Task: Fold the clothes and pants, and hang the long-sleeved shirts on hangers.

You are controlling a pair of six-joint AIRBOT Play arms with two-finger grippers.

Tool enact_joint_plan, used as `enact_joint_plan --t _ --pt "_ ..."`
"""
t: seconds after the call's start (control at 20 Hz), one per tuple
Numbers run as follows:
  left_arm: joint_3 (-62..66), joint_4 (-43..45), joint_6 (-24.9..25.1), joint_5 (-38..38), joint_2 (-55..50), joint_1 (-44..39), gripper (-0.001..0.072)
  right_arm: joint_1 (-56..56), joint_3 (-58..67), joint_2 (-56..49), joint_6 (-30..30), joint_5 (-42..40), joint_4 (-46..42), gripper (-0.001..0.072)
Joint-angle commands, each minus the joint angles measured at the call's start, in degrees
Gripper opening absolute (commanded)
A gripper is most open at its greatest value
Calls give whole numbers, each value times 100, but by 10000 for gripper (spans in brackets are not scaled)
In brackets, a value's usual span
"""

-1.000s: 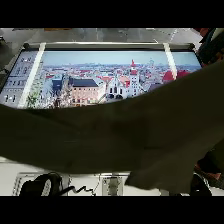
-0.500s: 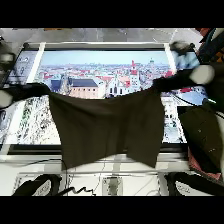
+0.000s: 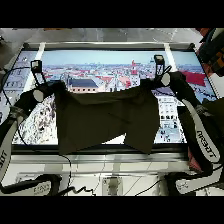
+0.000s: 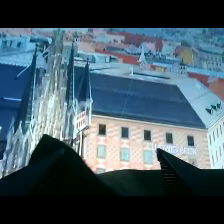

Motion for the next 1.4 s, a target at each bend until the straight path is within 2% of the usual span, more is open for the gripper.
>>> enact_joint_plan --t 0.0,0.1,0.25,0.3,0.35,0.45,0.55,0.7,0.75,0.85,0.9,1.05,1.1,1.35 --pt "0 7 -15 -116 190 13 702 -564 306 -76 599 160 -28 512" --pt "0 149 -9 -1239 597 212 700 -1178 575 -74 337 1425 -149 521" --pt "0 994 9 -2747 1325 570 694 -2142 608 -92 -1150 3523 -94 472" --pt "0 1147 9 -3071 1554 673 659 -2437 485 -98 -1633 4155 146 446" --pt "0 1172 72 -3381 1801 780 573 -2717 271 -87 -1744 4472 678 446" --pt "-2 1381 634 -3851 2162 962 468 -3110 -326 -90 -2177 4822 1661 446" --pt "-57 1676 833 -4398 2339 1294 457 -3254 -1032 -85 -2634 4662 2090 446" --pt "-472 1499 953 -4878 2339 2090 457 -3150 -2111 -85 -3016 3912 2470 446" --pt "-726 1211 1209 -5027 2339 2385 457 -3097 -2468 -85 -3244 3609 2728 446" --pt "-1244 463 2081 -5436 2339 2949 451 -3023 -2975 -85 -3742 3112 3324 446" --pt "-1495 153 2448 -5663 2337 3209 392 -3023 -3139 -85 -3958 2876 3626 446" --pt "-2203 -610 2782 -5855 2337 3853 390 -3010 -3246 -85 -4120 2354 3945 437" --pt "-2424 -765 2855 -5855 2328 3971 390 -2988 -3246 -87 -4120 2234 3952 401" --pt "-3073 -750 2907 -5866 2017 4017 389 -2855 -3246 -83 -4334 2151 3919 40"
